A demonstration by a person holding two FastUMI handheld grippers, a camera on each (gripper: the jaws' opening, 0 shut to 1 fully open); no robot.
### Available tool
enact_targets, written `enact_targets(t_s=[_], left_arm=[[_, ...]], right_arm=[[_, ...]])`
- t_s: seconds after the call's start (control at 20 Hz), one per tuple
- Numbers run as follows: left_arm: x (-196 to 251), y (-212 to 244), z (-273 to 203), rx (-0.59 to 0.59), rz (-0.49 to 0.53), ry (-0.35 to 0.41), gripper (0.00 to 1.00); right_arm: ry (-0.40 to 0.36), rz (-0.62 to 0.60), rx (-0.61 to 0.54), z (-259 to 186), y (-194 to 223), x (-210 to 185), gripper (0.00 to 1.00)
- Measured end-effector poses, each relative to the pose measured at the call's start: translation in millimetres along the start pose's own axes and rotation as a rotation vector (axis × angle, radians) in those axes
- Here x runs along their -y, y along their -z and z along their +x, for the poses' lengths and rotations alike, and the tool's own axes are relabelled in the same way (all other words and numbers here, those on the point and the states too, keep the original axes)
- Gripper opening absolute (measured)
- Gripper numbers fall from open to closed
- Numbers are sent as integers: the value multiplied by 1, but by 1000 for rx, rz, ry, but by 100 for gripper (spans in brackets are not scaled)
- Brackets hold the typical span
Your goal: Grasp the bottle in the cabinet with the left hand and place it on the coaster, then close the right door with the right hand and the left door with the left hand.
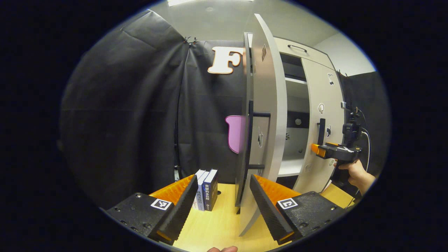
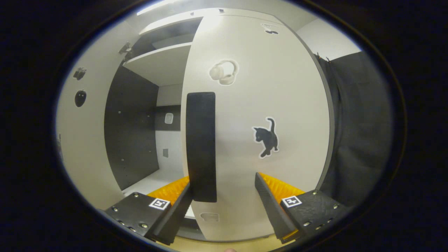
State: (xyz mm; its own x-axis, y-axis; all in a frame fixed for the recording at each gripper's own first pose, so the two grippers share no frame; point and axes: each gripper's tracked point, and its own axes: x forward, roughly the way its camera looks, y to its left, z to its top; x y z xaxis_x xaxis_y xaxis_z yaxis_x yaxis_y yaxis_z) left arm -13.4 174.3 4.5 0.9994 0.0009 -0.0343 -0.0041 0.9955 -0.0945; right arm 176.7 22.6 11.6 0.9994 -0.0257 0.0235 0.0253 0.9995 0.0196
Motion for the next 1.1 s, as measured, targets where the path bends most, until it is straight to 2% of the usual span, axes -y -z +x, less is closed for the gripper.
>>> enact_targets(t_s=[0.25, 0.7, 0.85, 0.9, 0.95, 1.0, 1.1], left_arm=[[4, -12, 18, 19, 6, 36, 94], [13, -9, 27, 12, 32, 73, 92], [19, -7, 27, -2, 11, 94, 93], [23, -5, 27, -4, 8, 101, 90], [28, -6, 26, -5, 8, 109, 94], [33, -6, 27, -6, 16, 117, 89], [45, -6, 27, -3, 35, 136, 89]], right_arm=[[-5, -8, -38, -14, 12, 1, 100], [-33, -23, -33, -56, 9, 18, 100], [-61, -31, -45, -71, 13, 19, 100], [-69, -33, -45, -76, 14, 19, 100], [-79, -29, -47, -80, 14, 18, 100], [-98, -15, -51, -85, 15, 15, 100], [-126, 15, -58, -95, 16, 11, 100]])
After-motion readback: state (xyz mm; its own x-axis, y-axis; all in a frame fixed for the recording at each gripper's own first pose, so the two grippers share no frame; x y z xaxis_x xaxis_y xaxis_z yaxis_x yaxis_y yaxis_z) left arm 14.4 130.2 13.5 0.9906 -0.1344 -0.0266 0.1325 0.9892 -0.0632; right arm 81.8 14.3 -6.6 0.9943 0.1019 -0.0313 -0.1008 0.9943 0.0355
